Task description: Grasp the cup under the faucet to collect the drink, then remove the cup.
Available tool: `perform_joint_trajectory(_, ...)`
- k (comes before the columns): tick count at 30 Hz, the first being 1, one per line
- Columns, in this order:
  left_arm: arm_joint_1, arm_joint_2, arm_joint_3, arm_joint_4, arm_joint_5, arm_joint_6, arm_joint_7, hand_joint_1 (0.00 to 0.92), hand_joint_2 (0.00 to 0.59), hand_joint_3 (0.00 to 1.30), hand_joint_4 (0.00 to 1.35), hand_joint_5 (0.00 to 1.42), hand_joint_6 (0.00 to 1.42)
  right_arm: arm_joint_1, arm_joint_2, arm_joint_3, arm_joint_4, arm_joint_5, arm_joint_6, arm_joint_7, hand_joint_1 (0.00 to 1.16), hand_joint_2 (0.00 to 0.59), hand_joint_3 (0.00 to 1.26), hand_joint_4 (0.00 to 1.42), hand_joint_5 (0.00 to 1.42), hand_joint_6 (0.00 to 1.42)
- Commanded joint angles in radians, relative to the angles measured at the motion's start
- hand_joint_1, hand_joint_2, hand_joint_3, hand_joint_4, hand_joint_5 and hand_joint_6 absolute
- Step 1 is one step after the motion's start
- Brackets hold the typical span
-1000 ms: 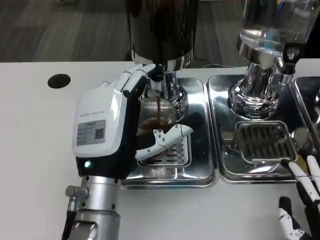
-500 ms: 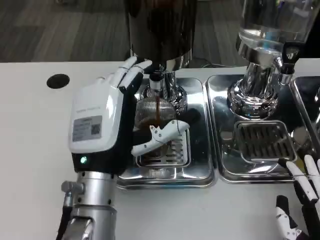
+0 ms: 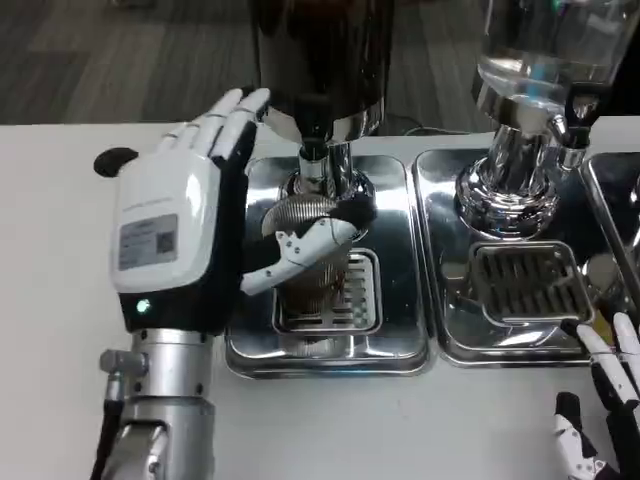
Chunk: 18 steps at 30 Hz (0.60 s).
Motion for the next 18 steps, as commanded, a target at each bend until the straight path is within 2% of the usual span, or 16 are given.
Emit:
perform_joint_trajectory(1, 0.002, 0.006, 0.013, -0.037, -0.004, -0.006, 0.002, 0.0, 0.051, 0.22, 0.0, 0.21, 0.21, -0.001, -0.001, -0.006, 0.004, 0.01, -0.007, 0.0, 0.09, 0.501, 0.16, 0.0, 0.0, 0.02)
perform_joint_trajectory(7, 0.044, 0.011, 0.027, -0.081, -0.008, -0.016, 0.012, 0.0, 0.052, 0.2, 0.0, 0.2, 0.19, -0.005, 0.0, -0.003, -0.002, 0.011, -0.006, 0.005, 0.1, 0.5, 0.16, 0.0, 0.0, 0.02)
perform_joint_trajectory(10, 0.108, 0.018, 0.037, -0.099, -0.018, -0.044, 0.038, 0.0, 0.052, 0.2, 0.0, 0.19, 0.19, -0.003, -0.002, -0.007, -0.008, 0.016, -0.008, 0.009, 0.1, 0.498, 0.16, 0.0, 0.0, 0.02)
perform_joint_trajectory(15, 0.247, 0.036, 0.067, -0.098, -0.052, -0.12, 0.104, 0.0, 0.047, 0.2, 0.0, 0.19, 0.19, 0.004, -0.006, -0.017, -0.033, 0.028, -0.02, 0.012, 0.11, 0.492, 0.16, 0.0, 0.0, 0.02)
perform_joint_trajectory(18, 0.339, 0.071, 0.096, -0.04, -0.067, -0.189, 0.17, 0.0, 0.046, 0.2, 0.0, 0.18, 0.17, 0.0, -0.008, -0.03, -0.068, 0.043, -0.021, 0.042, 0.11, 0.463, 0.14, 0.0, 0.0, 0.01)
